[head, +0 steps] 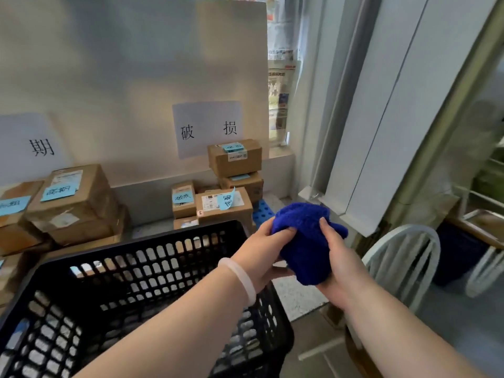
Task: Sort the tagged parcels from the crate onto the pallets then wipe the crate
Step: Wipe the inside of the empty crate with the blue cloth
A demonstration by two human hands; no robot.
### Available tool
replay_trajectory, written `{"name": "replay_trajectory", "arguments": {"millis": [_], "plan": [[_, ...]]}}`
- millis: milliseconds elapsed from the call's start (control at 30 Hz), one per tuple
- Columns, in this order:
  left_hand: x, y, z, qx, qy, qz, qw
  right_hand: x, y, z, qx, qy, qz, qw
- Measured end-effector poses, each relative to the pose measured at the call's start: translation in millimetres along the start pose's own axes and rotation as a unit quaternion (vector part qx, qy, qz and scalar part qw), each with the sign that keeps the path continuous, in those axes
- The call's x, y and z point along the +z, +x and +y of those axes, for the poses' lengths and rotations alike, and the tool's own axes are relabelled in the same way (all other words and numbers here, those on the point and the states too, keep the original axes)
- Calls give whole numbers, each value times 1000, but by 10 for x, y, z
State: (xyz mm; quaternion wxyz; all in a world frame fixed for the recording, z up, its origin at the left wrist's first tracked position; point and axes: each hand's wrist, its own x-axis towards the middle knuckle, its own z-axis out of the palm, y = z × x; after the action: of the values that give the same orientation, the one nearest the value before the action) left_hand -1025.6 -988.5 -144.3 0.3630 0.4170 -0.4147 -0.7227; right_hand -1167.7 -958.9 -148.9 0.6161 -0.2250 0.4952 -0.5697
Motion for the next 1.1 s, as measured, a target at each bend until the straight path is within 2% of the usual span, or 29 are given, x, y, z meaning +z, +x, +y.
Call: {"name": "replay_trajectory", "arguments": {"millis": [200,333,433,533,600,700,800,967,1100], "plan": [[564,833,-354,-29,-61,79,995,-727,719,-295,39,-160,46,985],[680,1227,-542,-53,-35,142,988,-1027,1151,-261,28,-211,45,976],[685,1453,-462,-48,35,147,987,-1082,1474,-319,20,-240,44,970],[642,1566,-304,-61,203,148,966,-1082,1739,-401,10,-331,41,943],[561,1549,-275,-53,242,151,957,-1064,1782,-375,13,-377,22,926],[383,1387,-270,-26,203,159,966,-925,1641,-243,9,-411,-33,911],[183,1120,-231,15,175,188,966,-668,1406,-61,-8,-399,-112,910],[-372,485,-165,46,260,257,930,-279,1168,271,-16,-436,-195,878],[-994,-144,-211,33,245,346,905,-85,1012,525,13,-478,-219,850]]}}
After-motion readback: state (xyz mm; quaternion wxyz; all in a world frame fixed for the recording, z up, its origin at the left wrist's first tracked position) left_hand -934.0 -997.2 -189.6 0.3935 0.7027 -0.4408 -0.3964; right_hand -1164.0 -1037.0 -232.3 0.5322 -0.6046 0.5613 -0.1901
